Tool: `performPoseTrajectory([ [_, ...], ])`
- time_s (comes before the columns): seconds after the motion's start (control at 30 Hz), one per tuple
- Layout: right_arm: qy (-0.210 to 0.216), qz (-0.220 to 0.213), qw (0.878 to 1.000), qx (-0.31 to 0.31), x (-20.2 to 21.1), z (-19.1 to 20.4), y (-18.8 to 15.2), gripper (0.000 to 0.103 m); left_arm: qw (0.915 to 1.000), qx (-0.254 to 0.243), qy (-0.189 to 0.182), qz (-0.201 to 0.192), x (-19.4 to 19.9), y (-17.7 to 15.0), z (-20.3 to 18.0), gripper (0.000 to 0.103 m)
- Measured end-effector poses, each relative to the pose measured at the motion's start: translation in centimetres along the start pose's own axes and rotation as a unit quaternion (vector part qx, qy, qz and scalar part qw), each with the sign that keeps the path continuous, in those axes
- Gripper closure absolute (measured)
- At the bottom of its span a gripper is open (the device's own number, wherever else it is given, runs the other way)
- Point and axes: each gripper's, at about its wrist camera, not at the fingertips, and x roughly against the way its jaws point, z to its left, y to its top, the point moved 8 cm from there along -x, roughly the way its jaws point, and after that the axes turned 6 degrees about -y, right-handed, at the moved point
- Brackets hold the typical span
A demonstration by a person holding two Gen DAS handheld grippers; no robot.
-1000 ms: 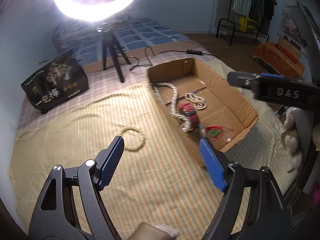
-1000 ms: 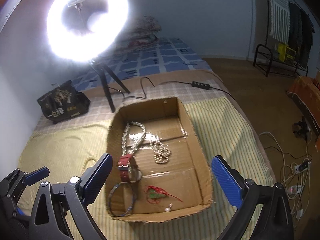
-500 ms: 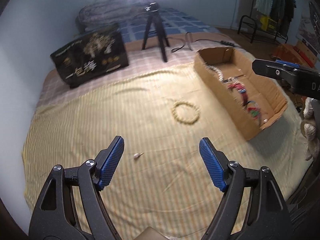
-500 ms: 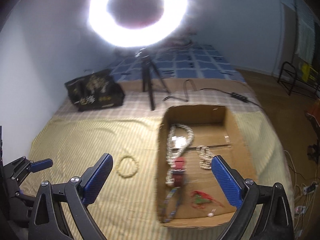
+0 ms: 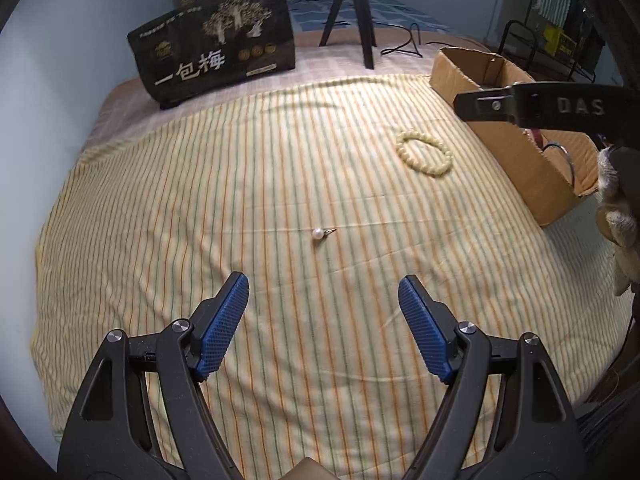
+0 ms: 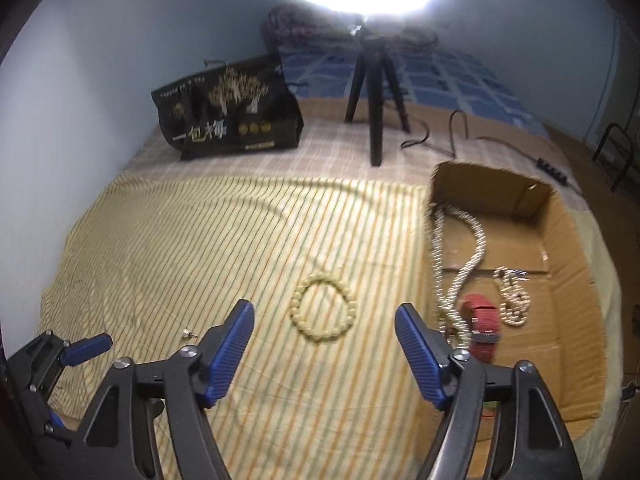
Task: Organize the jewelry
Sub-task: 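Move both tools back toward the bead bracelet and pearl earring on the sheet, then grasp the white pearl earring with the left tool while the right tool grasps the cream bead bracelet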
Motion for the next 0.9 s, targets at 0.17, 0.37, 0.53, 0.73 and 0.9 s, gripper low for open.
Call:
performPoseTrajectory([
  [0.17,0.011,0.036,0.999,0.002,-2.3,1.1,-0.9,0.042,0.9988,0.042,-0.023,0.013,-1.2,0.0,1.2,0.042],
  [0.37,0.019,0.069,0.997,-0.006,-4.5,1.5,-1.7,0.055,0.9958,0.081,-0.040,0.014,-2.6,0.9,2.1,0.053],
  [0.53,0.019,0.073,0.997,-0.008,-5.2,1.7,-1.5,0.061,0.9953,0.083,-0.046,0.020,-3.9,1.3,1.6,0.056],
  [0.73,0.018,0.081,0.997,-0.001,-6.2,2.0,-1.5,0.068,0.9944,0.092,-0.046,0.027,-5.4,1.6,1.4,0.062],
  [0.9,0.020,0.085,0.996,0.001,-6.9,2.3,-1.3,0.071,0.9952,0.088,-0.038,0.024,-6.1,1.8,1.5,0.063],
])
